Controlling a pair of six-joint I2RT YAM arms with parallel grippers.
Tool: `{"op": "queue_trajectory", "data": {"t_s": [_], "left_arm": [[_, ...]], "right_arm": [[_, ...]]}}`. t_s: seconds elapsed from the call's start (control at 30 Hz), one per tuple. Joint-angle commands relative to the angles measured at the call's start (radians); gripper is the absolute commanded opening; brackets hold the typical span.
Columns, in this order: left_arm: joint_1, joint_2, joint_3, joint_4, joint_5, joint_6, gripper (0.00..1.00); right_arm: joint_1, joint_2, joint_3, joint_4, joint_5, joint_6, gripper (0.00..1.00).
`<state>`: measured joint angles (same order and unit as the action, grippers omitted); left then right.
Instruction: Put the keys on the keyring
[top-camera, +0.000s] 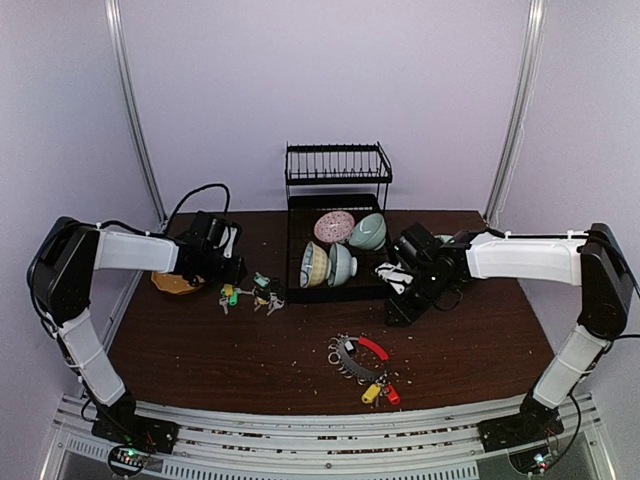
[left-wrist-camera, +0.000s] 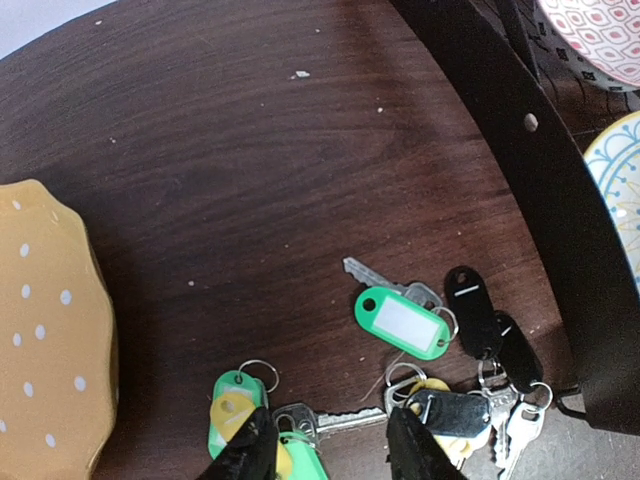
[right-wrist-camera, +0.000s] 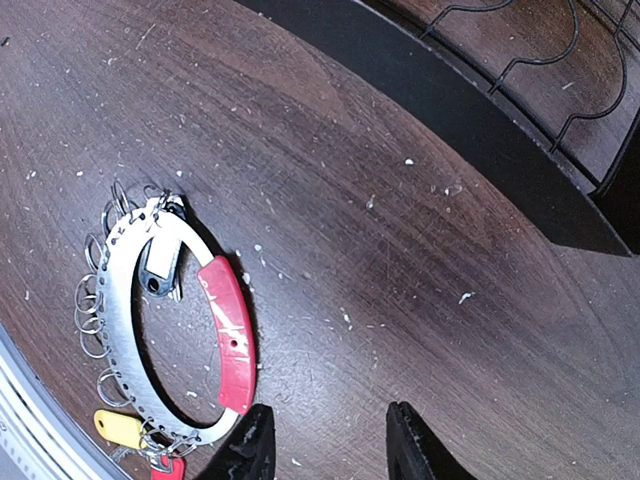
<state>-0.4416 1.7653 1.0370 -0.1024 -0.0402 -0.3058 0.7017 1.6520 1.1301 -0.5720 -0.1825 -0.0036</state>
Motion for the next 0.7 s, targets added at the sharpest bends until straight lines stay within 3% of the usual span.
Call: {"op": "queue_trajectory", "data": {"t_s": [0.0, 0.13, 0.27, 0.57, 0.67], "left_arm": [[-0.044, 0.025, -0.009, 0.01, -0.13, -0.047, 0.42], [-0.055, 0.083, 0.029, 0.021, -0.248, -0.047, 0.45], [-0.05, 0.161, 0.147, -0.03, -0.256, 0.027, 0.44], [0.004, 0.207, 0.196, -0.076, -0.166, 0.169, 0.53], [0.025, 0.247, 0.228, -0.108, -0.08, 0.225, 0.51]], "right_arm": [[-0.002, 0.017, -0.003, 0.006, -0.001, 0.013, 0.4], [-0.002, 0.016, -0.006, -0.001, -0.004, 0.008, 0.4], [-0.002, 0.014, -0.011, -0.005, -0.013, 0.004, 0.4], [-0.002, 0.032, -0.026, 0.009, -0.049, 0.004, 0.4], [-0.002, 0.04, -0.022, 0.007, -0.051, -0.001, 0.4]]}}
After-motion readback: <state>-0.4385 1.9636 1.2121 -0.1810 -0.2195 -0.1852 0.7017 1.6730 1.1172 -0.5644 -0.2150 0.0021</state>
